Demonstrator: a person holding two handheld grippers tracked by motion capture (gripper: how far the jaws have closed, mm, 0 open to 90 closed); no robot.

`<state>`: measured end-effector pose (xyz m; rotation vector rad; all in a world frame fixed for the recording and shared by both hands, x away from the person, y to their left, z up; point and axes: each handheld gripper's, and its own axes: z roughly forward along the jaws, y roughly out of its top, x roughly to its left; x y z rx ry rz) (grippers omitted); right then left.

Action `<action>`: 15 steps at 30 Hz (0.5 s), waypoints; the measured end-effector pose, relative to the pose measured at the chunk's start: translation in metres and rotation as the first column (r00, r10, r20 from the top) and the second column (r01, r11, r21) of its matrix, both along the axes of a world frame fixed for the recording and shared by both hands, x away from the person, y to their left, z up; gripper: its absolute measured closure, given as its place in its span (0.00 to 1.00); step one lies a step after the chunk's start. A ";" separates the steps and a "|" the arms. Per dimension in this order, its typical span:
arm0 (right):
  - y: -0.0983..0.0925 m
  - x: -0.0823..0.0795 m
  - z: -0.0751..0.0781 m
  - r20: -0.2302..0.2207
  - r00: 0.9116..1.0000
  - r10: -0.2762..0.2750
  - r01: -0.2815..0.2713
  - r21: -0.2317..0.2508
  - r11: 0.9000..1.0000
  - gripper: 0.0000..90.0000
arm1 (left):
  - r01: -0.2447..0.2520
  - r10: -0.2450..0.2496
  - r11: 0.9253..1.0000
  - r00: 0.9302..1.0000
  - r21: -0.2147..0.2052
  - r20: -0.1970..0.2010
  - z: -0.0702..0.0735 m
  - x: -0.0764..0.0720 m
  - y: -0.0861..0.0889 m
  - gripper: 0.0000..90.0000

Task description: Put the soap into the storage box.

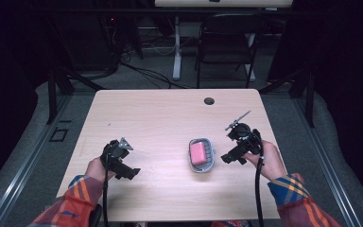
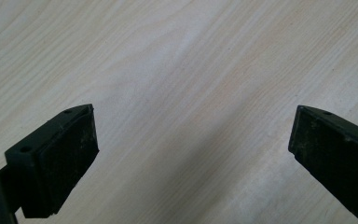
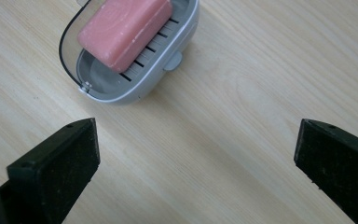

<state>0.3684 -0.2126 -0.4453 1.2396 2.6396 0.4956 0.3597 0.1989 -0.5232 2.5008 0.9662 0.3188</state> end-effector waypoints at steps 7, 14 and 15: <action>-0.022 -0.014 0.003 0.051 0.999 -0.018 0.015 0.054 0.998 0.00 | 0.003 -0.003 1.000 1.000 -0.003 -0.001 -0.001 -0.001 0.000 0.01; -0.037 -0.025 -0.003 0.078 0.997 -0.026 0.019 0.085 0.996 0.00 | 0.003 -0.003 1.000 1.000 0.002 -0.005 0.000 -0.001 0.000 0.01; -0.039 -0.026 -0.004 0.068 0.997 -0.021 0.016 0.077 0.997 0.00 | 0.003 -0.003 1.000 1.000 0.002 -0.005 0.000 -0.001 0.000 0.01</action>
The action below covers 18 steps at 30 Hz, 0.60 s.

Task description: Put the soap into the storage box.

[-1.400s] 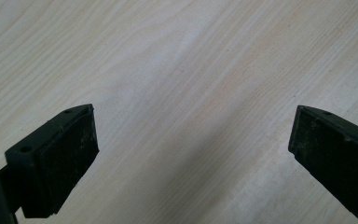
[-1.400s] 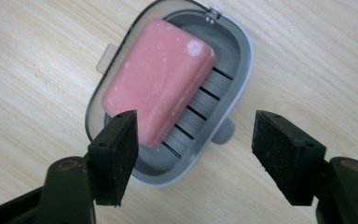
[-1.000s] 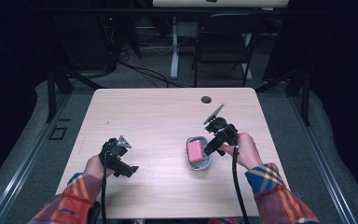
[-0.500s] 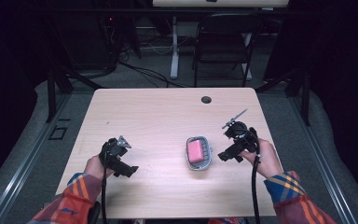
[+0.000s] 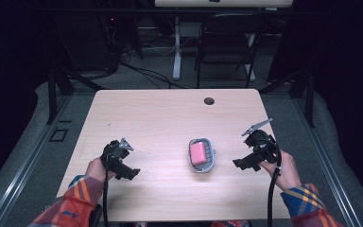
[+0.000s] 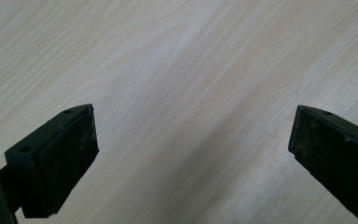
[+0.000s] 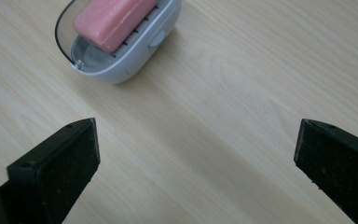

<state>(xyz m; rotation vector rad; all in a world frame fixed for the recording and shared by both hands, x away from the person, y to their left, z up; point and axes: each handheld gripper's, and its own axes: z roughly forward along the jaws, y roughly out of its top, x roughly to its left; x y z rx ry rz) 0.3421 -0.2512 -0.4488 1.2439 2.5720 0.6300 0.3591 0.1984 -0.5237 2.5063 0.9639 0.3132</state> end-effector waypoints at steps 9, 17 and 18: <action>-0.020 -0.016 -0.019 -0.036 0.999 -0.040 0.040 -0.014 0.999 0.00 | 0.002 -0.002 1.000 1.000 0.006 -0.003 -0.001 0.000 0.000 0.01; -0.036 -0.033 -0.041 -0.065 0.996 -0.066 0.065 -0.021 0.998 0.00 | 0.005 -0.005 1.000 1.000 0.010 -0.007 -0.001 0.001 -0.001 0.01; -0.038 -0.035 -0.044 -0.062 0.996 -0.066 0.064 -0.029 0.998 0.00 | 0.006 -0.006 1.000 1.000 0.012 -0.008 -0.002 0.001 -0.001 0.01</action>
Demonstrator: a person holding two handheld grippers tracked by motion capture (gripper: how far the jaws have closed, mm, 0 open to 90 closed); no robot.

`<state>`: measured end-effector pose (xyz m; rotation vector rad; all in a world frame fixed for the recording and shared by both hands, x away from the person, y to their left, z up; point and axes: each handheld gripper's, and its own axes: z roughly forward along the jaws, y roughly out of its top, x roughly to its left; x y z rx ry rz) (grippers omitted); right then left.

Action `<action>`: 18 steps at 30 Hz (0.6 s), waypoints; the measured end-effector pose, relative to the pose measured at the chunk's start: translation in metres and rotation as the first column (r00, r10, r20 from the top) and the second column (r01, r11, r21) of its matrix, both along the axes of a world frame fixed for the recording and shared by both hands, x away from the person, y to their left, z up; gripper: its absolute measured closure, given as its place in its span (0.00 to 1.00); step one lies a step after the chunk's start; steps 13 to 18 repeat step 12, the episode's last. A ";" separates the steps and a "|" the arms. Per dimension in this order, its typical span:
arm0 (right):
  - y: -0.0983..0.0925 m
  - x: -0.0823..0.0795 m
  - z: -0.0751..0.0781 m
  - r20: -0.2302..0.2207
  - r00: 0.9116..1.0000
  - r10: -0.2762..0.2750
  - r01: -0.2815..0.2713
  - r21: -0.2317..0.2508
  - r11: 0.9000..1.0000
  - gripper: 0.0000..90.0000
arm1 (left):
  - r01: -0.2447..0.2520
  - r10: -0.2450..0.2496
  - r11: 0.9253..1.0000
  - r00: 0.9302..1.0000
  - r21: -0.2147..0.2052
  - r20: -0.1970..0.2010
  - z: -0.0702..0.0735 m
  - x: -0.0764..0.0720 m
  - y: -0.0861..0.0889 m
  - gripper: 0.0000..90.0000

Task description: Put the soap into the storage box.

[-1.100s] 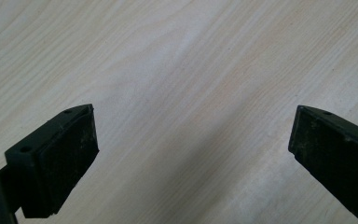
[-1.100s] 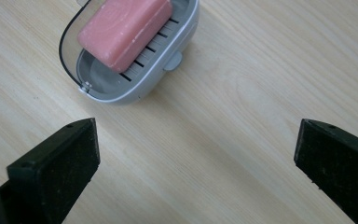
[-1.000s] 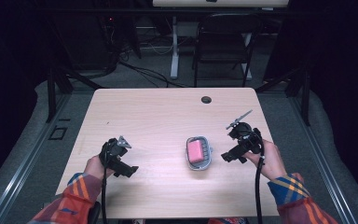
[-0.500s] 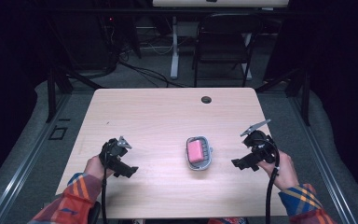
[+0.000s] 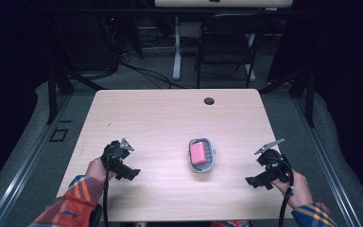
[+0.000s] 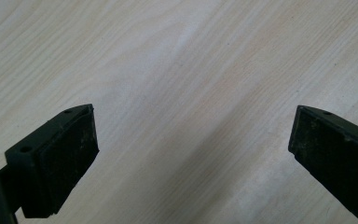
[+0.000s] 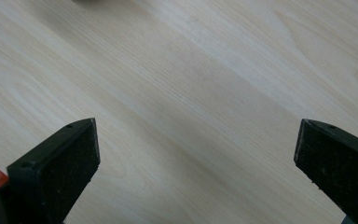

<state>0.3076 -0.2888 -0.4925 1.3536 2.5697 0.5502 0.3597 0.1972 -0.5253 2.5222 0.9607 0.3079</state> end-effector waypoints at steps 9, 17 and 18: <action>-0.008 -0.007 -0.027 -0.015 1.000 0.006 -0.006 -0.007 1.000 0.00 | 0.010 -0.010 1.000 1.000 0.002 -0.006 -0.001 0.001 -0.001 0.02; -0.008 -0.005 -0.031 -0.040 0.999 0.025 -0.026 -0.023 0.999 0.00 | 0.011 -0.011 1.000 1.000 0.004 -0.007 -0.001 0.001 -0.001 0.02; -0.008 -0.005 -0.031 -0.040 0.999 0.025 -0.026 -0.023 0.999 0.00 | 0.011 -0.011 1.000 1.000 0.004 -0.007 -0.001 0.001 -0.001 0.02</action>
